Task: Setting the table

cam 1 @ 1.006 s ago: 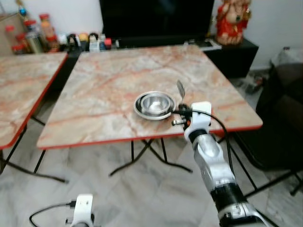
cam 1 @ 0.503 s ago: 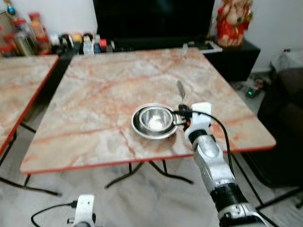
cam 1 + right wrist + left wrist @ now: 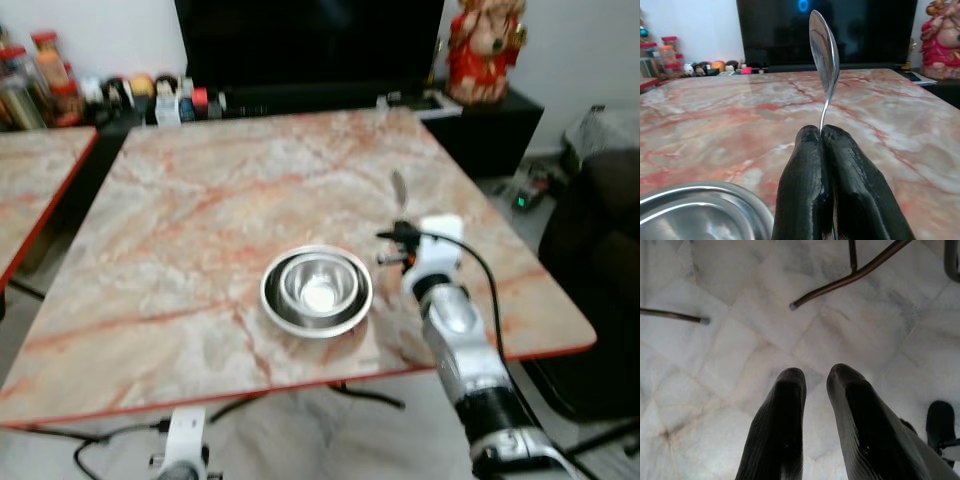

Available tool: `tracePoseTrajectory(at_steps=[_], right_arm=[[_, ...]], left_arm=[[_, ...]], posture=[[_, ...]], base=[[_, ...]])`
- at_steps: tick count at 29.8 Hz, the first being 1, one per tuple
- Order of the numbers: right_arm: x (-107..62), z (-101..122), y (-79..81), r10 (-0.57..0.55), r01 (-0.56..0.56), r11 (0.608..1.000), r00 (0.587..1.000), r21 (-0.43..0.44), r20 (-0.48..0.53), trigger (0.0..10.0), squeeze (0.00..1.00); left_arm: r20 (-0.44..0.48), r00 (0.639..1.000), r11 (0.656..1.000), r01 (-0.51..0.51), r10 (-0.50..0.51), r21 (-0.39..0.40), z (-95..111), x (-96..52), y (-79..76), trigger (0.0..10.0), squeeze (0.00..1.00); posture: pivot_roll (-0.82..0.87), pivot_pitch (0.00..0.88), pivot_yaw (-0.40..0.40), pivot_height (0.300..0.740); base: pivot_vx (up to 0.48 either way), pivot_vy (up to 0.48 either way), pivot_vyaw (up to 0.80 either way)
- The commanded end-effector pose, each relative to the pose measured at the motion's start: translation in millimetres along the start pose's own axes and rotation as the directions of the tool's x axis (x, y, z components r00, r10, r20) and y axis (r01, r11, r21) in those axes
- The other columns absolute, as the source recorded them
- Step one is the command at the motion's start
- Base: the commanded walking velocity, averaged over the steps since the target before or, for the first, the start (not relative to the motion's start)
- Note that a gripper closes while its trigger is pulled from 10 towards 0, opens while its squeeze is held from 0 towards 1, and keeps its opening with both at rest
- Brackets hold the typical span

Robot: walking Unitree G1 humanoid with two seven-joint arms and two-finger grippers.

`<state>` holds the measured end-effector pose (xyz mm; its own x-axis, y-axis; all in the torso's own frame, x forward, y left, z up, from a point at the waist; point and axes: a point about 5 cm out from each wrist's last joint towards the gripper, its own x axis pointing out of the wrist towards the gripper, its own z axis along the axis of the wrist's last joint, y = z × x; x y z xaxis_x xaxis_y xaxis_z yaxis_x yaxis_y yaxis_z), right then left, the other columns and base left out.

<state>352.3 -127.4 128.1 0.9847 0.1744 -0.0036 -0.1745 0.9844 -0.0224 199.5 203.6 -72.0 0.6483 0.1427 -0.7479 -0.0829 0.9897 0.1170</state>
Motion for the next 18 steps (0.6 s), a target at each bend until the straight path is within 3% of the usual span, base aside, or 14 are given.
tracePoseTrajectory(at_steps=[1,4,6,10,11,13,18], right_arm=[[2.1,5,-3.9,-0.006,0.006,1.000,1.000,0.016,0.001,10.0,0.00],[2.7,5,-7.3,-0.017,0.017,1.000,1.000,-0.003,-0.022,10.0,0.00],[2.3,4,-10.3,-0.029,0.031,0.998,0.999,0.051,-0.034,10.0,0.00],[2.3,5,-11.0,-0.030,0.033,0.998,0.999,0.060,-0.038,10.0,0.00],[2.6,7,-15.6,-0.035,0.039,0.992,0.999,0.118,-0.038,10.0,0.00],[2.8,9,-22.9,-0.047,0.053,0.987,0.998,0.152,-0.039,10.0,0.00],[2.8,10,-29.9,-0.066,0.072,0.988,0.997,0.136,-0.046,10.0,0.00]], left_arm=[[-0.014,1.000,1.000,0.002,-0.002,-0.003,-4,-0.9,-1.3,10.0,0.00],[-0.016,1.000,1.000,0.005,-0.005,-0.004,-5,-0.9,-1.6,10.0,0.00],[-0.019,1.000,1.000,0.007,-0.007,-0.006,-6,-1.1,-1.2,10.0,0.00],[-0.019,1.000,1.000,0.007,-0.007,-0.007,-6,-1.1,-1.2,10.0,0.00],[-0.021,1.000,1.000,0.010,-0.010,-0.005,-6,-1.1,-1.2,10.0,0.00],[-0.021,1.000,1.000,0.015,-0.015,-0.004,-6,-1.1,-1.7,10.0,0.00],[-0.021,1.000,1.000,0.018,-0.018,-0.005,-5,-1.0,-1.7,10.0,0.00]], posture=[[-0.08,0.000,0.020,0.728],[-0.08,0.000,0.020,0.728],[-0.08,0.000,0.022,0.728],[-0.08,0.000,0.022,0.728],[-0.08,0.000,0.025,0.728],[-0.08,0.000,0.025,0.728],[-0.08,0.000,0.026,0.728]], base=[[0.000,0.000,0.00],[0.000,0.000,0.00],[0.000,0.000,0.00],[0.000,0.000,0.00],[0.000,0.000,0.00],[0.000,0.000,0.00],[0.000,0.000,0.00]])
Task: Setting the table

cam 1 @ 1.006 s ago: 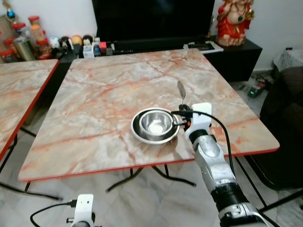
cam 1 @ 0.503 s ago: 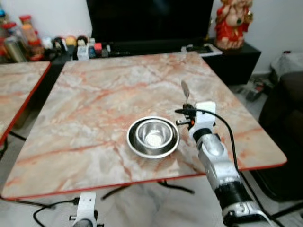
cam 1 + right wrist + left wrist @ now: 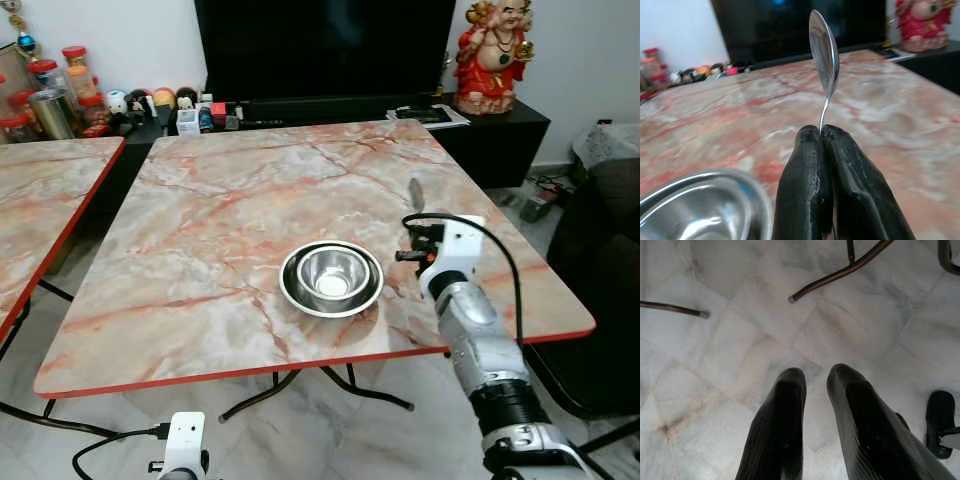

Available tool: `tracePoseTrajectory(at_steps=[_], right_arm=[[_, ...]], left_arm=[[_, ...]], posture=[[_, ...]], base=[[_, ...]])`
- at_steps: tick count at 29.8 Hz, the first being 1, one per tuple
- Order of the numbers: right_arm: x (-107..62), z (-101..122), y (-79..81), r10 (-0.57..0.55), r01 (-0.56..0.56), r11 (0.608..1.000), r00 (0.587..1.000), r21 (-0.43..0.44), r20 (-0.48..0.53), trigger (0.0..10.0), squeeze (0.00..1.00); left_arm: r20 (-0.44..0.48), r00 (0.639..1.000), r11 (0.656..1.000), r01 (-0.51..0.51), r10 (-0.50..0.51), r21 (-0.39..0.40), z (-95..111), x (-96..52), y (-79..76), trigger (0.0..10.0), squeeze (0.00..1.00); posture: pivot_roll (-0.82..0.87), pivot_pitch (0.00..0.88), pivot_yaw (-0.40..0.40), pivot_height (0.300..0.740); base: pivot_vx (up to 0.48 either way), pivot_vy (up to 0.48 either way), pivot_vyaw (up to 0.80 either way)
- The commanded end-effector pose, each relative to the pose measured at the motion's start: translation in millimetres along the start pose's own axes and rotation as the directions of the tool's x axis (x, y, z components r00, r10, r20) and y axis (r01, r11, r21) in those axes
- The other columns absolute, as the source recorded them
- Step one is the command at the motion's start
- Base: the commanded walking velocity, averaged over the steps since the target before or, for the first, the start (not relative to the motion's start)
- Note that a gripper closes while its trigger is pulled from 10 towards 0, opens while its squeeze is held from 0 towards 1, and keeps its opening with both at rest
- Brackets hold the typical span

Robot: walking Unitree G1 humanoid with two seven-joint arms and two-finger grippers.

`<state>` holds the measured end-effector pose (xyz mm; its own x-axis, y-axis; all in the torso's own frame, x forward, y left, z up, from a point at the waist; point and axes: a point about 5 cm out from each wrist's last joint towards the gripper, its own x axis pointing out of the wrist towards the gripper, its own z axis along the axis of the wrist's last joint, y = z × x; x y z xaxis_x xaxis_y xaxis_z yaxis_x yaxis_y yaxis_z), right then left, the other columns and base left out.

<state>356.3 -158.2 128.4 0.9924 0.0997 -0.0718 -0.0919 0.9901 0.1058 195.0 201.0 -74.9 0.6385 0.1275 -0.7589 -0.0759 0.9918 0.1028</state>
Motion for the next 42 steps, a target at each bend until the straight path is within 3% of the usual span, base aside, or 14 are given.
tracePoseTrajectory(at_steps=[1,9,16,24,31,37,42], right_arm=[[3.6,10,1.8,0.007,-0.007,1.000,1.000,0.005,0.021,10.0,0.00],[2.6,6,3.8,0.016,-0.016,1.000,1.000,-0.013,0.005,10.0,0.00],[1.6,4,5.3,0.023,-0.023,0.997,1.000,-0.079,0.003,10.0,0.00],[1.0,-1,6.5,0.014,-0.016,0.995,1.000,-0.094,-0.018,10.0,0.00],[0.9,-2,4.4,0.004,-0.006,0.998,1.000,-0.066,-0.028,10.0,0.00],[1.1,2,-10.7,-0.032,0.034,0.999,0.998,0.031,-0.055,10.0,0.00],[0.5,-3,-21.0,-0.045,0.049,0.998,0.994,0.035,-0.103,10.0,0.00]], left_arm=[[-0.007,1.000,1.000,0.001,-0.001,-0.002,0,0.1,1.0,10.0,0.00],[0.002,1.000,1.000,-0.011,0.011,-0.009,1,0.2,2.1,10.0,0.00],[0.005,1.000,1.000,-0.013,0.013,-0.007,2,0.5,2.9,10.0,0.00],[0.006,1.000,1.000,-0.013,0.013,-0.005,3,0.6,3.4,10.0,0.00],[0.005,1.000,1.000,-0.009,0.009,-0.004,3,0.8,2.6,10.0,0.00],[0.005,1.000,1.000,-0.004,0.004,-0.004,4,0.9,2.3,10.0,0.00],[0.005,1.000,1.000,-0.001,0.001,-0.003,4,1.1,2.0,10.0,0.00]], posture=[[-0.08,0.000,0.026,0.728],[-0.08,0.000,0.025,0.728],[-0.08,0.000,0.027,0.728],[-0.08,0.000,0.025,0.728],[-0.08,0.000,0.027,0.728],[-0.08,0.000,0.029,0.728],[-0.08,0.000,0.027,0.728]], base=[[0.000,0.000,0.00],[0.000,0.000,0.00],[0.000,0.000,0.00],[0.000,0.000,0.45],[0.000,0.000,0.00],[0.000,0.000,0.00],[0.000,0.000,0.00]])
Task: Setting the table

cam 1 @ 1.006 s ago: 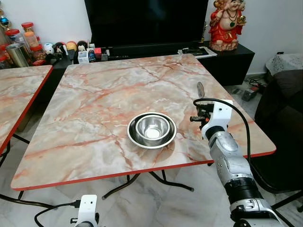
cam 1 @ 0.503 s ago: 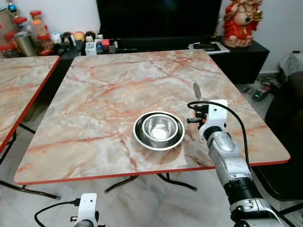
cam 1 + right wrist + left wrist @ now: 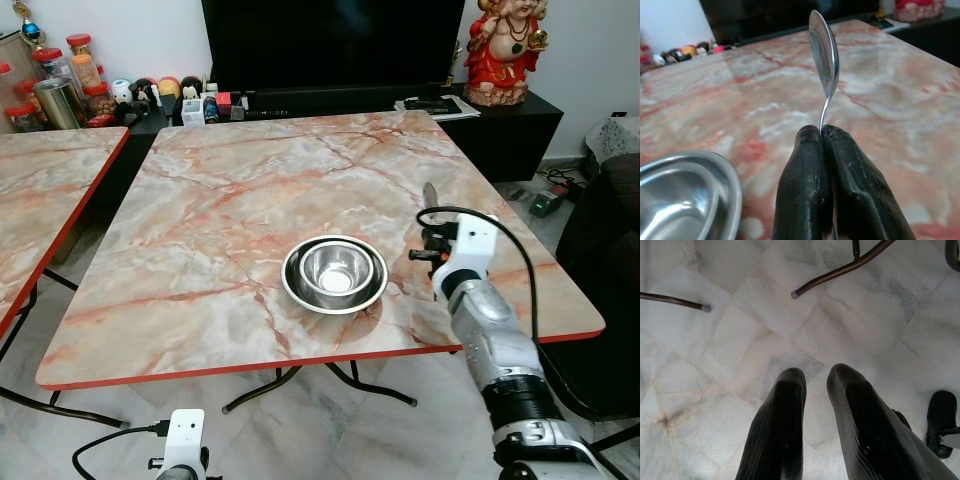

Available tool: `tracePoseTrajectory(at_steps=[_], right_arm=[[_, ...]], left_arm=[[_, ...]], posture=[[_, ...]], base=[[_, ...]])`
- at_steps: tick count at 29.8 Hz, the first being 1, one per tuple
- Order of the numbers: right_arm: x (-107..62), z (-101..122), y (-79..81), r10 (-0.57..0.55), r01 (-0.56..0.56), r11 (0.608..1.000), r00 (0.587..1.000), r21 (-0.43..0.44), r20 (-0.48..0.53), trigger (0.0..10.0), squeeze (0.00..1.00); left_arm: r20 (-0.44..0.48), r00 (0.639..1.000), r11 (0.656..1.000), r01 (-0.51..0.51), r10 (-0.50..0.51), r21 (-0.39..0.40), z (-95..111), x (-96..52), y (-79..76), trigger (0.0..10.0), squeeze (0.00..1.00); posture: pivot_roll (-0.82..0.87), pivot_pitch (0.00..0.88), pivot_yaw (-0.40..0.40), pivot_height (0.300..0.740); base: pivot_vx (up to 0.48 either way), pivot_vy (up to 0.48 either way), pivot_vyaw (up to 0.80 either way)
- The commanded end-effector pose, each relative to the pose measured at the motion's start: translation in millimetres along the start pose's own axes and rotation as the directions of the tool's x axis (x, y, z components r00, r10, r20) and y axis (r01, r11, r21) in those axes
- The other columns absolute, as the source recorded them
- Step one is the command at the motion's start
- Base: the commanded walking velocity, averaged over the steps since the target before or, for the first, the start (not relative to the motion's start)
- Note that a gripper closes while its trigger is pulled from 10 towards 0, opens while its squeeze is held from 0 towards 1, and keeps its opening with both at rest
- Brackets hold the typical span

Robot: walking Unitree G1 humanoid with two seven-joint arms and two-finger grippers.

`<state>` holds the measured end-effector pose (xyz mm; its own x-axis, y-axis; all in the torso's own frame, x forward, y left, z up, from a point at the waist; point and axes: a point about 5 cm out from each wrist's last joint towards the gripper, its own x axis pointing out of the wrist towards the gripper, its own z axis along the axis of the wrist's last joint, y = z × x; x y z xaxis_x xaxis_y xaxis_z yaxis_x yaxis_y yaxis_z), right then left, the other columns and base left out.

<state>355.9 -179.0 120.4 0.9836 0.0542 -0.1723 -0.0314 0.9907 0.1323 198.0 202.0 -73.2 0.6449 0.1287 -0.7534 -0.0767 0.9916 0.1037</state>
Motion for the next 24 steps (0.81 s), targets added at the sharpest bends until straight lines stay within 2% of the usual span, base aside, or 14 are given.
tracePoseTrajectory(at_steps=[1,12,16,21,24], right_arm=[[1.9,1.4,-0.4,0.011,-0.011,1.000,1.000,0.000,-0.014,10.0,0.00],[1.6,0.7,3.3,0.025,-0.026,0.999,1.000,-0.028,-0.011,10.0,0.00],[1.1,-1.0,3.9,0.021,-0.022,0.997,1.000,-0.071,-0.016,10.0,0.00],[1.5,-1.0,6.2,0.027,-0.027,0.998,1.000,-0.064,-0.013,10.0,0.00],[0.3,-1.1,6.7,0.028,-0.029,0.997,1.000,-0.065,-0.009,10.0,0.00]], left_arm=[[-0.002,1.000,1.000,0.000,0.000,-0.004,1.2,0.4,1.1,10.0,0.00],[0.003,1.000,1.000,-0.004,0.004,-0.002,2.1,0.5,1.9,10.0,0.00],[0.001,1.000,1.000,-0.006,0.006,0.003,2.2,0.5,2.5,10.0,0.00],[-0.002,1.000,1.000,-0.003,0.003,0.004,2.1,0.6,2.5,10.0,0.00],[-0.003,1.000,1.000,-0.001,0.001,0.003,0.5,0.2,2.0,10.0,0.00]], posture=[[-0.08,0.000,0.027,0.728],[-0.08,0.000,0.030,0.728],[-0.08,0.000,0.033,0.728],[-0.08,0.000,0.030,0.728],[-0.08,0.000,0.028,0.728]], base=[[0.000,0.000,0.00],[0.000,0.000,0.00],[0.289,0.000,0.49],[0.283,0.000,0.00],[0.000,0.000,0.00]])
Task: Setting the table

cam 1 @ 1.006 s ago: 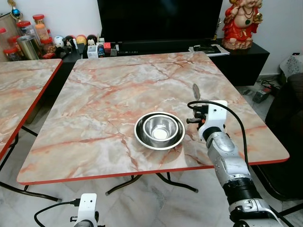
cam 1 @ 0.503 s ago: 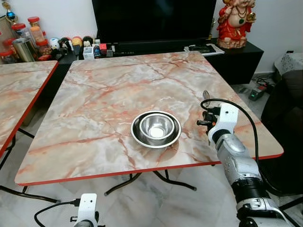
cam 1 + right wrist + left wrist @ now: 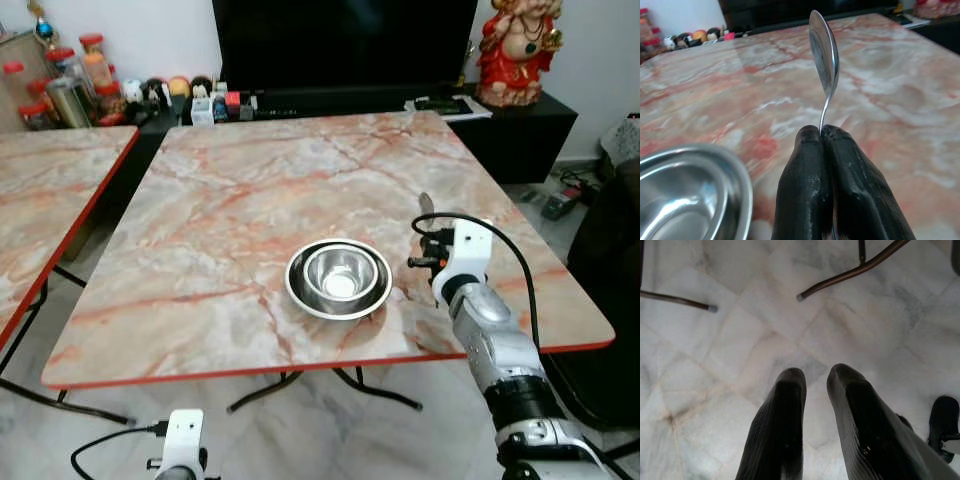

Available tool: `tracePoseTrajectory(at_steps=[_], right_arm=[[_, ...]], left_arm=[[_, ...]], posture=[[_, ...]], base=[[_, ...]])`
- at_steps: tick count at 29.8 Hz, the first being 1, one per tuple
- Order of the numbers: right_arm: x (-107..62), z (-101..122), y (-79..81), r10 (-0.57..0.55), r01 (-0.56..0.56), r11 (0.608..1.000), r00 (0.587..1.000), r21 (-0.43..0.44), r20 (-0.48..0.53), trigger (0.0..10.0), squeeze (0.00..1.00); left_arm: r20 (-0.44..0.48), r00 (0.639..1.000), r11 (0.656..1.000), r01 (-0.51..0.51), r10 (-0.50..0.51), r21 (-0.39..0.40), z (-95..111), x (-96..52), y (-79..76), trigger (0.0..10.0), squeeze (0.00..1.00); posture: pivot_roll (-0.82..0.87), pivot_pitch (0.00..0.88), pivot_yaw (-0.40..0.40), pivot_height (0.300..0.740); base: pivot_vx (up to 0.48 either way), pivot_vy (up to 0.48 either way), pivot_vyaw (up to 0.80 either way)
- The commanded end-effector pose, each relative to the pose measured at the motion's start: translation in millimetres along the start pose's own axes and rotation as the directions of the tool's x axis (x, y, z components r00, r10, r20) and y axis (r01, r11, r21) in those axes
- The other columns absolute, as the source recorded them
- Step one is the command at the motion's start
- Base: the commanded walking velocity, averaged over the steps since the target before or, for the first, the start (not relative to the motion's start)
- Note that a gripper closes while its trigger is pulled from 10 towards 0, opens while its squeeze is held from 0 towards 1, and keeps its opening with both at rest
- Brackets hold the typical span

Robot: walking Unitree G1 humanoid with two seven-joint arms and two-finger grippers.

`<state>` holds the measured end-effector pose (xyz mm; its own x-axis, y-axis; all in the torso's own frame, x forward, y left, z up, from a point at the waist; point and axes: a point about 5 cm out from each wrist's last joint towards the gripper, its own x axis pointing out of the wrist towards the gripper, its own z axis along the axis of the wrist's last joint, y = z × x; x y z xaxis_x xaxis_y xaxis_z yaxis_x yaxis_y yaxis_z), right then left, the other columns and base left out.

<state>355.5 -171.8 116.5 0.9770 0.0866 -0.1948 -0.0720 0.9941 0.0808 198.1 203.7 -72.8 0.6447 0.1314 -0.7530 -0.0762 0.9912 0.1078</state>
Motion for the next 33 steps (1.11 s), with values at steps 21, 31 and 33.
tracePoseTrajectory(at_steps=[21,31,33], right_arm=[[-16.3,-6,4.7,0.030,-0.030,0.999,0.999,-0.023,0.015,10.0,0.00],[-20.0,3,2.3,0.037,-0.036,0.999,0.999,-0.027,0.036,10.0,0.00],[-20.8,4,2.7,0.042,-0.041,0.999,0.998,-0.027,0.040,10.0,0.00]], left_arm=[[-0.045,0.999,0.999,0.006,-0.004,0.032,-32,-9.8,5.5,10.0,0.00],[-0.055,0.998,0.999,0.009,-0.007,0.043,-42,-13.8,7.5,10.0,0.00],[-0.055,0.998,0.999,0.010,-0.008,0.044,-43,-14.1,7.1,10.0,0.00]], posture=[[-0.07,0.000,0.019,0.728],[-0.08,0.011,0.019,0.728],[-0.08,0.015,0.017,0.728]], base=[[0.000,0.000,0.00],[0.000,0.000,0.00],[0.000,0.000,0.00]])
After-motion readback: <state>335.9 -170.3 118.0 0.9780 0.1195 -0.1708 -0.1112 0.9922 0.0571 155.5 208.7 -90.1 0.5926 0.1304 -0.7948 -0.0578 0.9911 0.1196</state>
